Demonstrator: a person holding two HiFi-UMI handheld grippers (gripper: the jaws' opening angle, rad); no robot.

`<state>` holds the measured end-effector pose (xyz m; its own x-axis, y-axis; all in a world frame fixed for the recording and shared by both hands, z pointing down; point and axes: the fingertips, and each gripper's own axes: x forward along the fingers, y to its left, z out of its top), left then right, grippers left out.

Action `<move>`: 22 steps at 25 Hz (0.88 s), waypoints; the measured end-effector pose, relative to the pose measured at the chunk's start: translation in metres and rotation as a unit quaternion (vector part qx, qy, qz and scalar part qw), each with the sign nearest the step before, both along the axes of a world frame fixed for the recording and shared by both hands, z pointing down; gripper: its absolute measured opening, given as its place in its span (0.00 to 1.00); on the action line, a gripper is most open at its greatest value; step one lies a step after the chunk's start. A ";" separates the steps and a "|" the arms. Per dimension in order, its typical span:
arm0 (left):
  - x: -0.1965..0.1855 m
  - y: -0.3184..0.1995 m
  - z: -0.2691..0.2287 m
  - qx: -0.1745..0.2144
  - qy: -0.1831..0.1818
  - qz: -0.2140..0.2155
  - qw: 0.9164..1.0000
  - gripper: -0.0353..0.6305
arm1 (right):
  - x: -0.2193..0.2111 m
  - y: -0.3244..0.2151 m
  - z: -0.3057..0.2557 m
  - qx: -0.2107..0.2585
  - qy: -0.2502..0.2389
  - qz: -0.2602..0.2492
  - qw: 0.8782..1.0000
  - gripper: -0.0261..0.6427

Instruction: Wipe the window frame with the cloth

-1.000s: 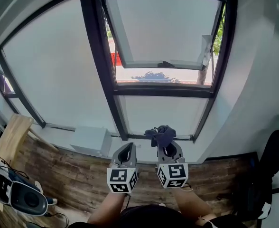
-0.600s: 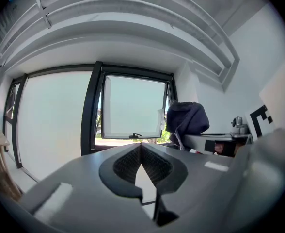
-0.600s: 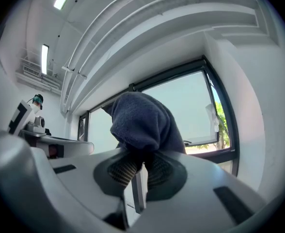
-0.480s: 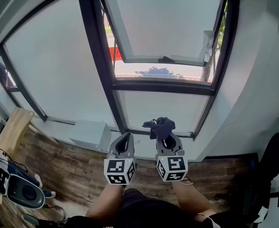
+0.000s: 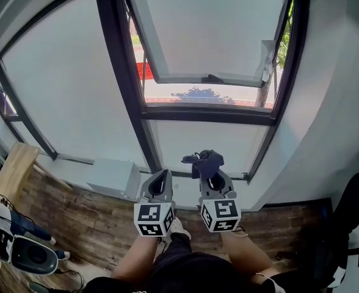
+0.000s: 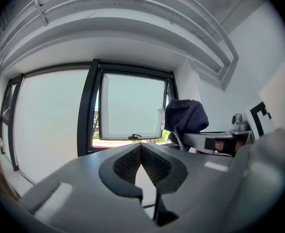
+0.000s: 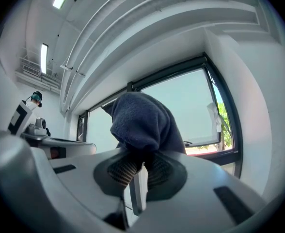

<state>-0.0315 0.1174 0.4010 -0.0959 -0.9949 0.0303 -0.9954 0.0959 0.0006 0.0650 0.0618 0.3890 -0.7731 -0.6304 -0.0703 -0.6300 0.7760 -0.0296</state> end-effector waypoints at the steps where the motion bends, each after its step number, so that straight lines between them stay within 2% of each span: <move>1: -0.004 -0.004 0.000 0.002 0.003 -0.001 1.000 0.07 | -0.004 -0.004 0.000 0.000 0.003 -0.002 1.000 0.09; 8: -0.035 -0.032 0.008 0.003 0.025 -0.008 1.000 0.06 | -0.036 -0.035 0.004 0.006 0.006 -0.014 1.000 0.09; 22: -0.151 -0.126 0.027 -0.008 0.046 -0.053 0.998 0.06 | -0.159 -0.140 0.025 -0.011 0.036 -0.058 0.998 0.09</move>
<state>-0.1829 -0.0082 0.4277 -0.1958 -0.9788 0.0598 -0.9756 0.2006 0.0891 -0.0938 -0.0783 0.4140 -0.8439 -0.5365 0.0017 -0.5365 0.8439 -0.0050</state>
